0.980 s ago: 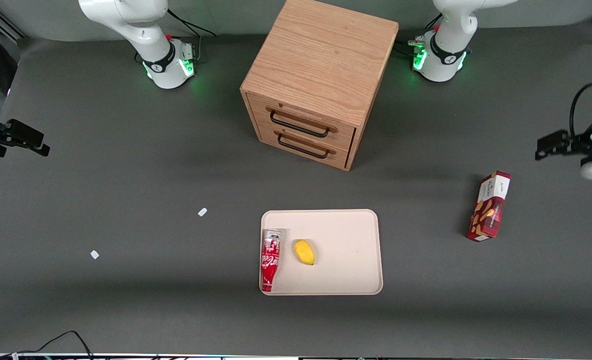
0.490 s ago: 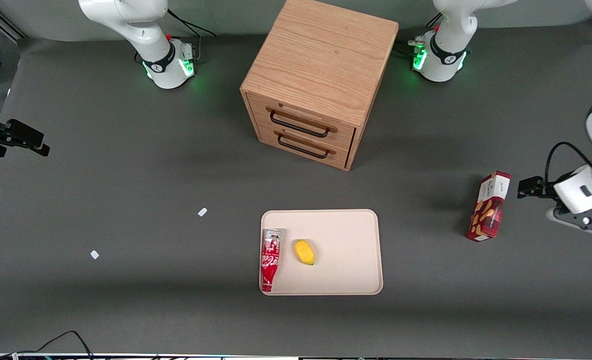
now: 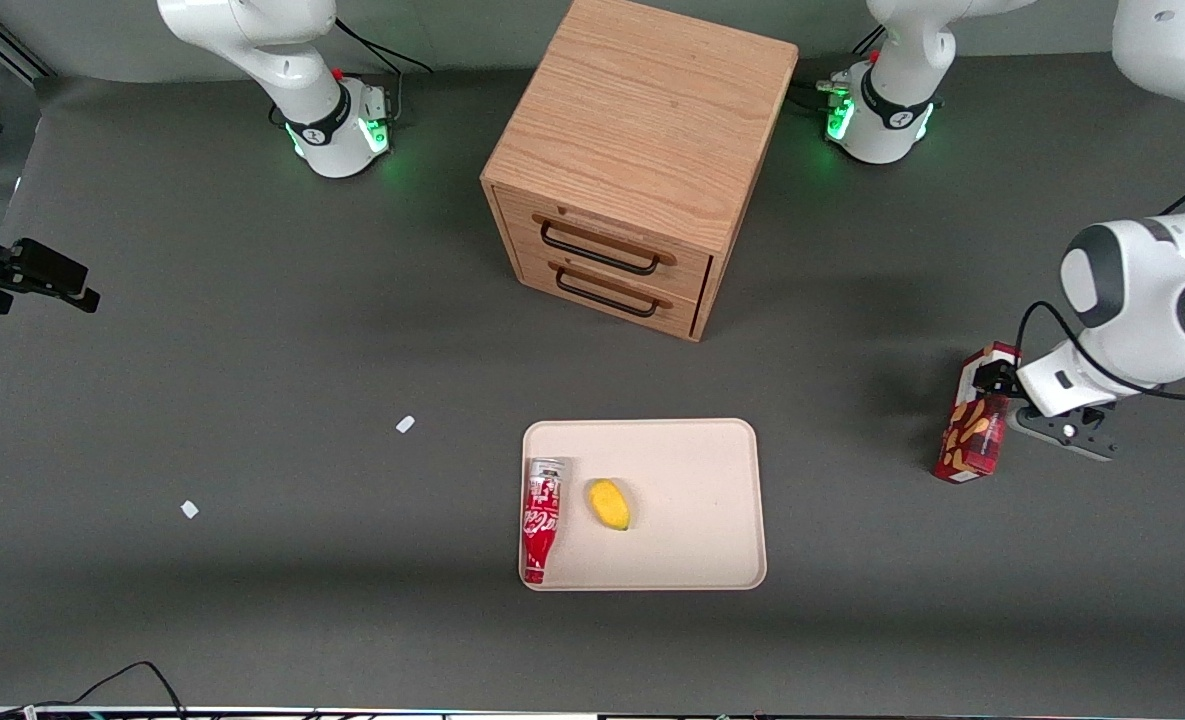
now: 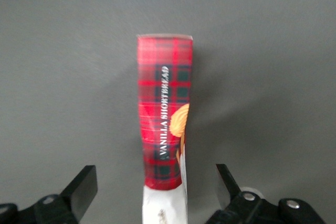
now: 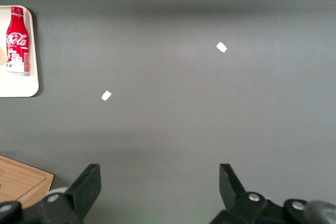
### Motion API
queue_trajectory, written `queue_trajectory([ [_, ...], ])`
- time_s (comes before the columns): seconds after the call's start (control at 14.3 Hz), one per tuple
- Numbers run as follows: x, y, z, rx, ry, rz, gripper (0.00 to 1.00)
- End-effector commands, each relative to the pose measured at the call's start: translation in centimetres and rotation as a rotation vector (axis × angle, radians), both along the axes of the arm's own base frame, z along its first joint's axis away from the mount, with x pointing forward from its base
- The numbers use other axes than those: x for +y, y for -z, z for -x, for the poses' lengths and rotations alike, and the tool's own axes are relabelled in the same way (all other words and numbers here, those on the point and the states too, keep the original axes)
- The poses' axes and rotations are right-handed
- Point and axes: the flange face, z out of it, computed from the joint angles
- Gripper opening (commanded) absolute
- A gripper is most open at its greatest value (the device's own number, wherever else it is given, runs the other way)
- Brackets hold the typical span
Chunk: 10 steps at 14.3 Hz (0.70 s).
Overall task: Place red cookie box on tray
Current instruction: 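Lower the open left gripper over the red box and close on it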
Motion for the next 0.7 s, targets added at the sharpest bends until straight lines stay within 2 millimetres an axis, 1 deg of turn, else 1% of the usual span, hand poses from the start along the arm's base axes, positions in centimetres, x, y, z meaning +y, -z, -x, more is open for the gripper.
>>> queue_trajectory([
  [0.0, -0.4, 1.8, 0.3, -0.009, 0.032, -0.010, 1.00],
  [0.07, -0.5, 2.4, 0.1, -0.014, 0.035, -0.010, 0.98],
  [0.14, -0.5, 3.1, 0.2, -0.008, 0.036, -0.009, 0.88],
  [0.21, -0.5, 3.3, 0.2, -0.009, 0.036, -0.008, 0.74],
  [0.28, -0.6, 3.5, 0.2, -0.006, 0.037, -0.008, 0.49],
  [0.35, -0.6, 3.6, 0.2, -0.005, 0.037, -0.008, 0.27],
  [0.42, -0.6, 3.7, 0.2, -0.003, 0.037, -0.008, 0.11],
  [0.49, -0.6, 3.7, 0.2, -0.001, 0.037, -0.008, 0.00],
  [0.63, -0.6, 3.6, 0.2, 0.003, 0.035, -0.006, 0.00],
])
